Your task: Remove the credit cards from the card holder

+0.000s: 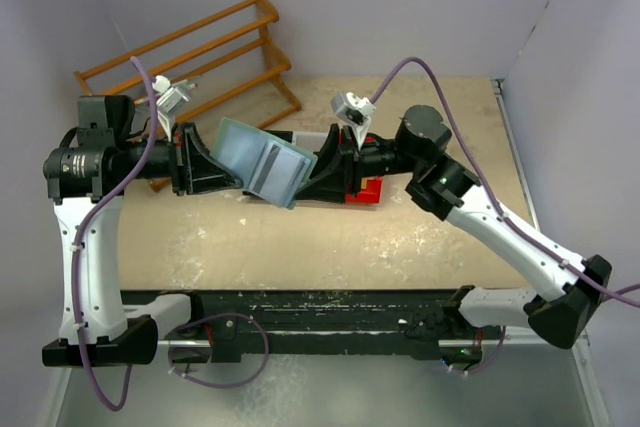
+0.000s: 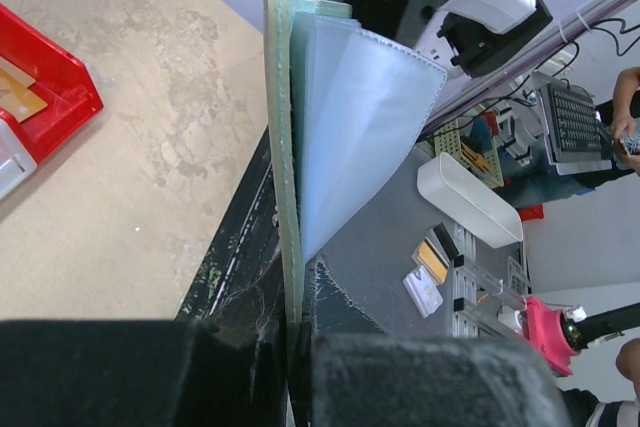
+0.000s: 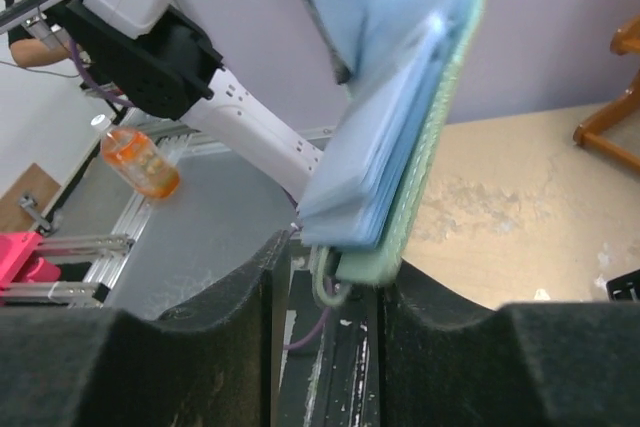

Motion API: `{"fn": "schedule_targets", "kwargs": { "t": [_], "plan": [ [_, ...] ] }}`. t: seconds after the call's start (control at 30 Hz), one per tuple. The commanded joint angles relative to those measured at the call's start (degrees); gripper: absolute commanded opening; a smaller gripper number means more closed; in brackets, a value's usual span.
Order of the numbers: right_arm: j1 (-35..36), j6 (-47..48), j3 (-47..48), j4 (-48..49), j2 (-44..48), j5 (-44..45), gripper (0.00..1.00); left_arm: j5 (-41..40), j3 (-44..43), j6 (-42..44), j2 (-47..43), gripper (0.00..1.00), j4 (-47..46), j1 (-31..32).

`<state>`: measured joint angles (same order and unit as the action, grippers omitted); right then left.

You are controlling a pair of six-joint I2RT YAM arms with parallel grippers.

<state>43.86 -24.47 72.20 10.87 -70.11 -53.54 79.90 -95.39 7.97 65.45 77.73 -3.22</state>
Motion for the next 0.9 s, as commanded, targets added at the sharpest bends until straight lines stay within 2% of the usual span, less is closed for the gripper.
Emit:
{"fn": "schedule_targets", "kwargs": {
  "t": [0.0,0.2,0.43,0.57,0.63,0.87],
  "plan": [
    [-0.33,-3.65,2.36,6.84,-2.88,-1.77,0.36,3.69,-2.44,-0.6,-0.35,0.0,-0.4,0.1],
    [-0.52,-5.5,2.63,8.07,-3.27,0.9,0.33,3.69,-2.4,-0.37,-0.42,0.0,-0.3,0.13],
    [-0.53,-6.1,2.49,9.21,-2.58,1.68,0.25,3.77,-2.45,-0.28,-0.25,0.0,-0.25,0.07],
    [-0.47,-7.53,3.02,9.09,-3.17,3.32,0.3,3.62,-2.51,-0.13,-0.3,0.0,-0.23,0.13],
    [-0.53,-10.33,4.44,8.82,-4.98,4.31,0.4,3.34,-2.69,-0.02,-0.25,0.0,-0.14,0.09],
    [-0.52,-13.05,4.32,9.1,-5.75,5.99,0.48,3.07,-2.78,0.35,-0.24,0.0,0.04,0.14]
  ]
}}
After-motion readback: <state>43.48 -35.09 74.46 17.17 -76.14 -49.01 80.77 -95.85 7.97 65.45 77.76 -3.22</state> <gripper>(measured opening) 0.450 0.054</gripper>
